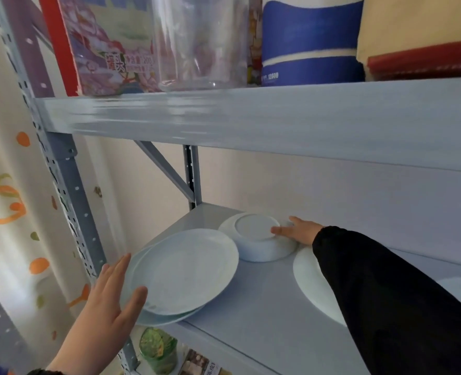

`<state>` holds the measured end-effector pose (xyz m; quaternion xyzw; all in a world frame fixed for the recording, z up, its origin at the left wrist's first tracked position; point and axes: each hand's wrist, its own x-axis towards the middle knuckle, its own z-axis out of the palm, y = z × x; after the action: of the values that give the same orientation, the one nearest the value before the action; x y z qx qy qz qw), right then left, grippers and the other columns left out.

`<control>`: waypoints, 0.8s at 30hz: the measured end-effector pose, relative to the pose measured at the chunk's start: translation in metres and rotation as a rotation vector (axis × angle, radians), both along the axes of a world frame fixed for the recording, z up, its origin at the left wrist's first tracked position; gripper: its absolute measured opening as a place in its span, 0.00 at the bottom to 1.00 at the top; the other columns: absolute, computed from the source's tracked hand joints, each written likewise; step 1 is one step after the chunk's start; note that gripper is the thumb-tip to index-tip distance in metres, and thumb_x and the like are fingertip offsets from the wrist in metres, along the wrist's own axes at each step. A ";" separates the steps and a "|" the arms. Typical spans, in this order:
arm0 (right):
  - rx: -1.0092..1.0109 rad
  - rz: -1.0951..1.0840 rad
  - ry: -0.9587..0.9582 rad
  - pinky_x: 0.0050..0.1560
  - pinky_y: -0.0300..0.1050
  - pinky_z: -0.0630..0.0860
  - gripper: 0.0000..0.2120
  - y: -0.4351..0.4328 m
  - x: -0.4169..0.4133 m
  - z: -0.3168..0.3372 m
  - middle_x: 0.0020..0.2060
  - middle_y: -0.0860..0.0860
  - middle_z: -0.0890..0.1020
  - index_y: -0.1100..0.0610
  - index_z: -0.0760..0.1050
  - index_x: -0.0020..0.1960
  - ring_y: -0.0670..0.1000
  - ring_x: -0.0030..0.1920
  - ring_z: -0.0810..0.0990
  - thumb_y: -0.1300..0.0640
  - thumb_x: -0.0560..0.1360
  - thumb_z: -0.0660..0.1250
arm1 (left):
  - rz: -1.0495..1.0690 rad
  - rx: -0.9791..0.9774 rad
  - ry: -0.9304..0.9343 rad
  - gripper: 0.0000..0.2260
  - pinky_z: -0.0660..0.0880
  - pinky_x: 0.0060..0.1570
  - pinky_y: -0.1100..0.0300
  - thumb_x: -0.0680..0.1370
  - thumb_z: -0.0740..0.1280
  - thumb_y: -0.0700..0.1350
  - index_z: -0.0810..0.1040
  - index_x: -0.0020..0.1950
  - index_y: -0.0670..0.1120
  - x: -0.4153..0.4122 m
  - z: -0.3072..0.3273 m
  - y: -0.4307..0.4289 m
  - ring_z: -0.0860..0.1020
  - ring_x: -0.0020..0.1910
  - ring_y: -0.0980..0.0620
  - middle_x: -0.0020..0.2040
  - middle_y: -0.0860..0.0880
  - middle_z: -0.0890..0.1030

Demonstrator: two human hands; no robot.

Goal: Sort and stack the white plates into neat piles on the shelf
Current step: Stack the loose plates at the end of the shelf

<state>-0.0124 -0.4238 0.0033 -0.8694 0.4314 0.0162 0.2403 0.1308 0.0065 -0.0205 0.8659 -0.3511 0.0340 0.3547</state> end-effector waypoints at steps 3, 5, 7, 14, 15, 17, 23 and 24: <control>0.038 -0.046 -0.017 0.72 0.52 0.61 0.67 -0.010 0.014 -0.003 0.77 0.53 0.64 0.54 0.55 0.80 0.57 0.74 0.65 0.14 0.52 0.54 | -0.008 -0.014 -0.003 0.42 0.50 0.77 0.47 0.69 0.49 0.77 0.53 0.78 0.58 0.005 0.001 0.002 0.50 0.79 0.53 0.75 0.60 0.55; 0.086 -0.077 -0.040 0.68 0.52 0.69 0.63 -0.024 0.025 -0.011 0.73 0.54 0.71 0.55 0.64 0.76 0.57 0.68 0.73 0.15 0.52 0.60 | -0.001 -0.017 -0.007 0.44 0.50 0.77 0.47 0.64 0.45 0.81 0.52 0.76 0.62 0.008 0.001 0.003 0.51 0.79 0.52 0.73 0.61 0.55; 0.167 -0.090 -0.083 0.65 0.50 0.73 0.58 -0.038 0.032 -0.018 0.66 0.53 0.78 0.54 0.73 0.70 0.55 0.61 0.78 0.17 0.52 0.65 | 0.004 -0.029 0.004 0.41 0.51 0.76 0.46 0.63 0.45 0.81 0.51 0.72 0.65 0.010 0.001 0.004 0.52 0.79 0.52 0.73 0.62 0.55; 0.292 -0.177 -0.240 0.56 0.49 0.78 0.24 -0.048 0.018 -0.007 0.51 0.55 0.83 0.61 0.79 0.56 0.56 0.51 0.82 0.44 0.71 0.76 | -0.011 -0.037 -0.022 0.38 0.54 0.76 0.44 0.67 0.46 0.80 0.53 0.73 0.63 0.012 -0.004 0.011 0.53 0.79 0.51 0.73 0.61 0.57; 0.282 -0.181 -0.244 0.58 0.49 0.77 0.24 -0.049 0.015 -0.005 0.53 0.55 0.83 0.61 0.80 0.56 0.56 0.52 0.82 0.44 0.69 0.77 | -0.014 -0.040 -0.023 0.38 0.53 0.76 0.44 0.67 0.46 0.79 0.53 0.73 0.63 0.012 -0.004 0.011 0.53 0.79 0.52 0.73 0.61 0.57; 0.290 -0.196 -0.269 0.60 0.50 0.77 0.32 -0.055 0.011 -0.003 0.53 0.55 0.84 0.60 0.81 0.54 0.56 0.53 0.83 0.41 0.59 0.82 | -0.019 -0.035 -0.023 0.38 0.51 0.76 0.45 0.68 0.46 0.79 0.52 0.74 0.63 0.011 -0.004 0.012 0.51 0.79 0.53 0.74 0.61 0.56; 0.397 -0.252 -0.631 0.58 0.62 0.78 0.35 -0.063 0.003 0.022 0.46 0.62 0.85 0.64 0.82 0.45 0.61 0.48 0.85 0.49 0.43 0.87 | -0.020 -0.028 -0.001 0.41 0.51 0.77 0.46 0.68 0.46 0.78 0.52 0.77 0.61 0.010 -0.002 0.012 0.49 0.79 0.55 0.75 0.62 0.55; 0.346 -0.240 -0.716 0.59 0.61 0.78 0.31 -0.052 0.001 0.035 0.47 0.61 0.85 0.64 0.80 0.44 0.60 0.49 0.84 0.49 0.47 0.86 | -0.021 -0.020 -0.007 0.40 0.51 0.77 0.46 0.69 0.46 0.77 0.52 0.78 0.60 0.009 0.000 0.012 0.49 0.79 0.55 0.75 0.62 0.54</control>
<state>-0.0110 -0.4757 0.0383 -0.7105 0.4096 -0.2429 0.5181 0.1399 0.0186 -0.0205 0.8585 -0.3610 0.0370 0.3623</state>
